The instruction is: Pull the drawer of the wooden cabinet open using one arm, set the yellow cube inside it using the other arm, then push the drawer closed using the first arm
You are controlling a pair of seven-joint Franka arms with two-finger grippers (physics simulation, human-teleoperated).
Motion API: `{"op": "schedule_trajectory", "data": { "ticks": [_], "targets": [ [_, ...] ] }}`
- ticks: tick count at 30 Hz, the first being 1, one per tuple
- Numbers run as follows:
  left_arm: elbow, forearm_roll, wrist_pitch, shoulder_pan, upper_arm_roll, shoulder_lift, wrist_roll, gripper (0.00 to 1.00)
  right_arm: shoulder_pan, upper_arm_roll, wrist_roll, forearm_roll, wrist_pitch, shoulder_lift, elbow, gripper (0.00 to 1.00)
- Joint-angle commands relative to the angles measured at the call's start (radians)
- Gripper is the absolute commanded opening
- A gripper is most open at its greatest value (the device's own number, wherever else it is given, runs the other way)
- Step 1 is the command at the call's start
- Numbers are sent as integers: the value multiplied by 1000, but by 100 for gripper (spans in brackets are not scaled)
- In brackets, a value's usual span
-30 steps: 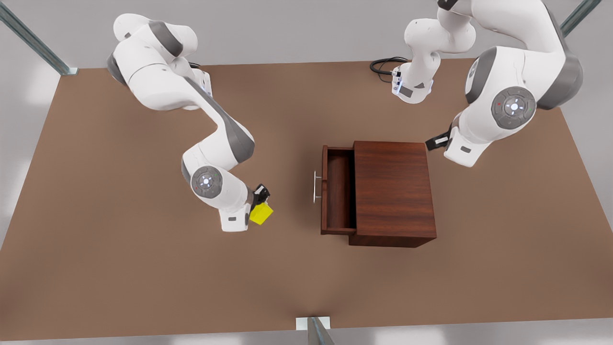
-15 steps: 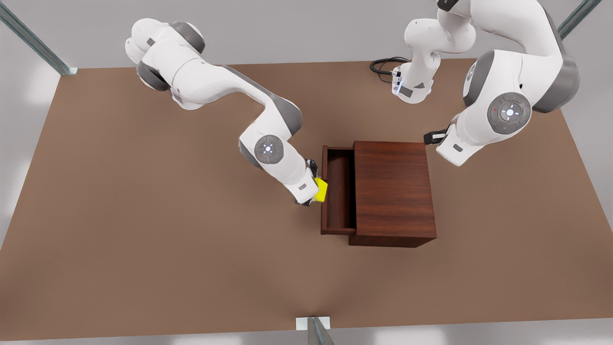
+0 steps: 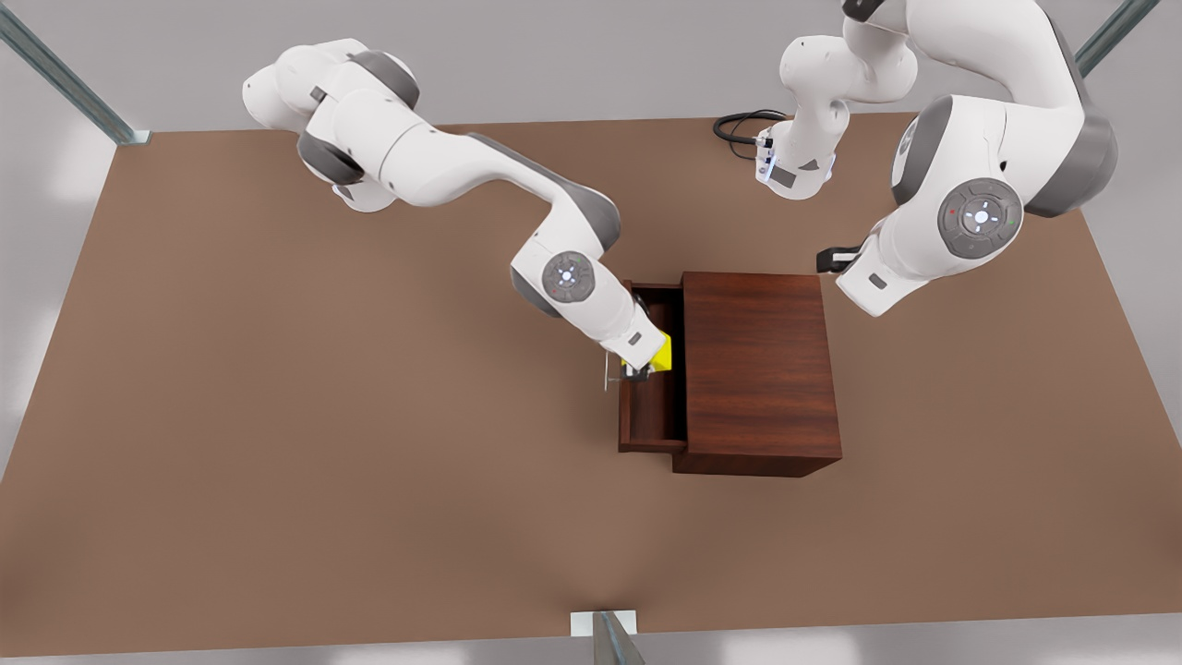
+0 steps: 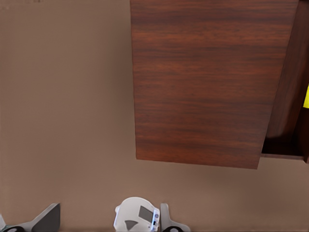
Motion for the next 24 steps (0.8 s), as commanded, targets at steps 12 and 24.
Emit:
{"op": "schedule_trajectory", "data": {
  "ticks": [12, 24],
  "targets": [
    [3, -1, 2, -5, -2, 2, 47, 100, -22, -15, -77, -3, -12, -23, 0, 100],
    [151, -113, 873, -546, -118, 488, -2323, 21, -565, -230, 845, -227, -977, -488, -136, 100]
  ]
}}
